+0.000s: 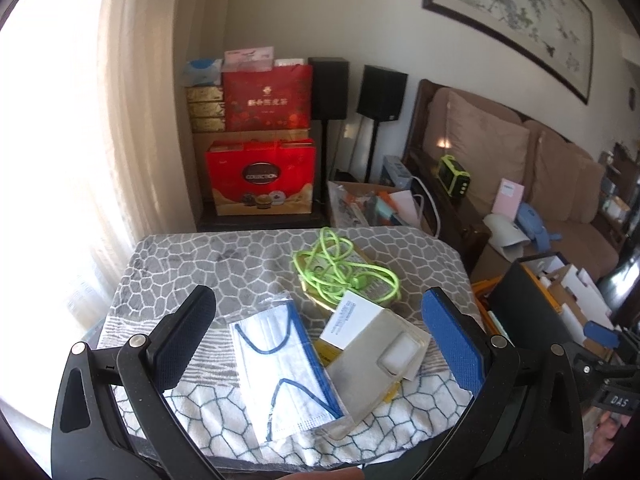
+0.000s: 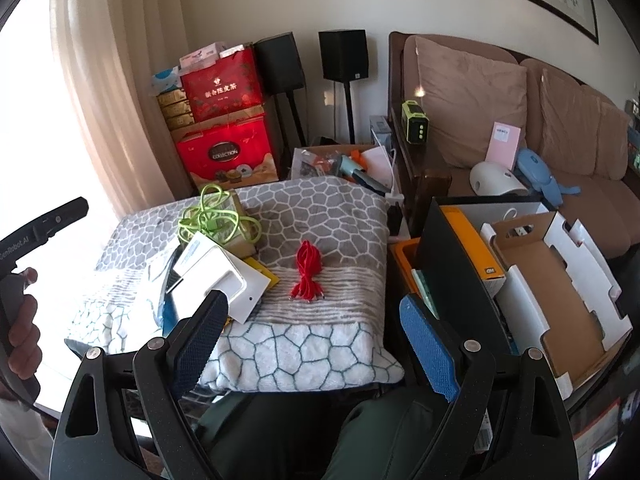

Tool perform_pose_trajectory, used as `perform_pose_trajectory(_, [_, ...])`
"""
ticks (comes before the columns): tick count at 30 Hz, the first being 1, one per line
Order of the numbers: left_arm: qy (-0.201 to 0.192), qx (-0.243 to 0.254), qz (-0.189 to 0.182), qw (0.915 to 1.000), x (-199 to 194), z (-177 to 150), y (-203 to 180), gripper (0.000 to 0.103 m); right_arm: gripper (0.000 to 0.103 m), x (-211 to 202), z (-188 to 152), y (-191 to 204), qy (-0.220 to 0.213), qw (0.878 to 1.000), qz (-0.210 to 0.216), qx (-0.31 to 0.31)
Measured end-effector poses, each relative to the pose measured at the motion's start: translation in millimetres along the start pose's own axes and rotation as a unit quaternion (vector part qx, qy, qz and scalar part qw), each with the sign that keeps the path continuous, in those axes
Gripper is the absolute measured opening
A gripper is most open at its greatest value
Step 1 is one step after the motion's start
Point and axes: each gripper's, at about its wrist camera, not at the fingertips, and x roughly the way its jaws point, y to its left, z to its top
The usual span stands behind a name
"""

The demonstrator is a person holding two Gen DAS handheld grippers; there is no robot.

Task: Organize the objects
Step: 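Move both tools toward the cushion holding the cables, then lower the right gripper onto the red cable and close it while the left gripper approaches the green cable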

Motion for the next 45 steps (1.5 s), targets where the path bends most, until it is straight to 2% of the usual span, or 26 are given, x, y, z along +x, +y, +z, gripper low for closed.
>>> perform_pose_trajectory(4, [0.003, -0.018, -0.001, 0.9998, 5.8, 0.9, 8.6, 0.103, 0.089, 10.9, -1.7, -5.3, 0.004, 1.000, -0.008, 0.007])
perform_pose_trajectory(12, [0.008, -0.033, -0.014, 0.9993, 28.9, -1.5, 21.4, 0.103, 0.089, 50.9, 3.4, -2.6, 0.031, 0.999, 0.006, 0.004])
perform_pose_trajectory(16, [0.025, -0.028, -0.004, 0.9993, 42.6, 0.6, 23.8, 0.102, 0.088, 63.4, 26.1, 11.3, 0.022, 0.999, 0.020, -0.015])
perform_pose_trajectory(19, [0.013, -0.023, 0.009, 0.9996, 40.5, 2.8, 24.3, 0.102, 0.088, 62.5, 52.1, 25.5, -0.007, 0.999, 0.029, -0.034])
perform_pose_trajectory(21, [0.006, -0.017, 0.014, 0.9997, 39.4, 6.2, 25.7, 0.102, 0.088, 70.5, 67.8, 36.3, -0.017, 0.999, 0.015, -0.048])
perform_pose_trajectory(23, [0.008, -0.015, 0.018, 0.9997, 40.4, 8.9, 26.9, 0.102, 0.088, 88.7, 73.3, 42.4, -0.008, 0.998, 0.002, -0.057])
perform_pose_trajectory(26, [0.000, -0.012, 0.033, 0.9994, 39.7, 11.5, 29.5, 0.102, 0.088, 125.4, 59.2, 35.2, 0.021, 0.999, 0.019, -0.026])
perform_pose_trajectory(28, [-0.010, -0.014, 0.042, 0.9990, 38.7, 10.2, 31.0, 0.102, 0.083, 151.8, 43.0, 24.3, 0.060, 0.997, 0.043, 0.003])
perform_pose_trajectory(30, [-0.011, -0.014, 0.040, 0.9991, 42.6, 9.3, 31.1, 0.103, 0.078, 171.8, 34.1, 20.2, 0.093, 0.995, 0.041, 0.012])
perform_pose_trajectory(34, [0.008, -0.031, 0.035, 0.9989, 59.9, 5.8, 29.1, 0.103, 0.078, 180.8, 32.3, 22.3, 0.096, 0.994, 0.043, 0.014])
perform_pose_trajectory(38, [0.012, -0.074, -0.005, 0.9971, 72.0, 3.8, 28.6, 0.103, 0.078, 191.5, 21.1, 18.5, 0.107, 0.993, 0.037, 0.015])
perform_pose_trajectory(42, [0.030, -0.076, -0.004, 0.9967, 94.6, 8.5, 23.6, 0.103, 0.078, 206.5, 15.4, 11.6, 0.130, 0.990, 0.039, 0.029])
perform_pose_trajectory(45, [0.045, -0.072, -0.007, 0.9964, 113.5, 14.7, 17.2, 0.103, 0.078, 207.6, 13.2, 8.7, 0.132, 0.990, 0.036, 0.027])
